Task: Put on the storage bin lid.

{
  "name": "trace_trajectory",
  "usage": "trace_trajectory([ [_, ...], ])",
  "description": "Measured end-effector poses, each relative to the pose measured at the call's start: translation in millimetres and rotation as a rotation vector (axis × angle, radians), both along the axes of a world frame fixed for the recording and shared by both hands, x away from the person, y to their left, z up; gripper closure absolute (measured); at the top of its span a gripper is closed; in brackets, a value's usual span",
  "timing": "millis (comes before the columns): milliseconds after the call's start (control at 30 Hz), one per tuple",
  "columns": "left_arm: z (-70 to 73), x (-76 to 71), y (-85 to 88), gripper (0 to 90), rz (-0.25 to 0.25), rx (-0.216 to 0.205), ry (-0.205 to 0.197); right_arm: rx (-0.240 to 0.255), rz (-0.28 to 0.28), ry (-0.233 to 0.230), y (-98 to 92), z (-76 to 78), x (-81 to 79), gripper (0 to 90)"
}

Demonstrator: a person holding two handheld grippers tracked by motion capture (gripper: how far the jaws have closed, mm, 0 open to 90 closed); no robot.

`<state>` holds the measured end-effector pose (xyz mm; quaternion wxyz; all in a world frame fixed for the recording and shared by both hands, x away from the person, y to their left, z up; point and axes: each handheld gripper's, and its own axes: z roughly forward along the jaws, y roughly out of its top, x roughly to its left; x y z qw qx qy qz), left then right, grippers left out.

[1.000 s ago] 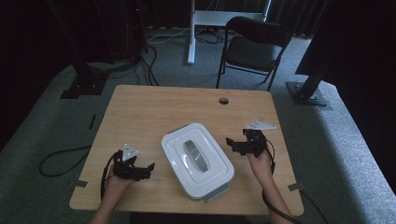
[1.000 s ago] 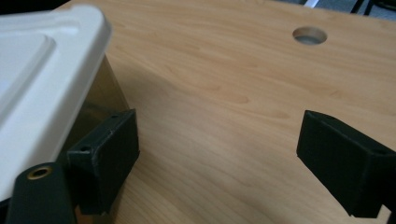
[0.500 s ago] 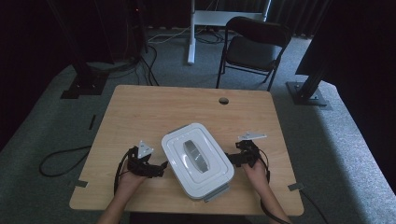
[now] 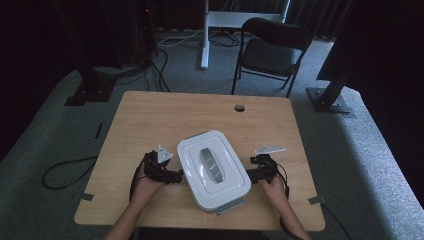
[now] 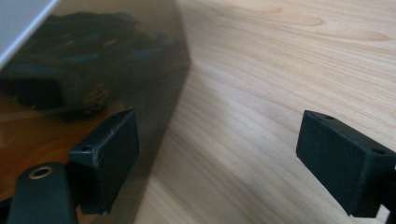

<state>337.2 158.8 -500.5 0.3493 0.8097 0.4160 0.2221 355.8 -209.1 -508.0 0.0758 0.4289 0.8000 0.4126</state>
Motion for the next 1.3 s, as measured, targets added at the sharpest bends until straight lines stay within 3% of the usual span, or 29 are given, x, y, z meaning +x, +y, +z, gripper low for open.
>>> trace_trajectory([
  [500, -3.5, 22.0, -19.1, 0.1, -0.039, -0.005, 0.020, 0.055, -0.018, 0.023, -12.0, -3.4, -5.5, 13.8],
  [867, -4.4, 39.3, -29.6, 0.1, -0.064, -0.007, 0.027, 0.055, -0.038, 0.019, -19.5, -2.4, -6.9, 14.1],
  [1300, -2.2, 49.2, -31.1, 0.1, -0.079, -0.002, 0.020, 0.067, -0.037, 0.020, -21.9, -3.4, -9.1, 14.9],
])
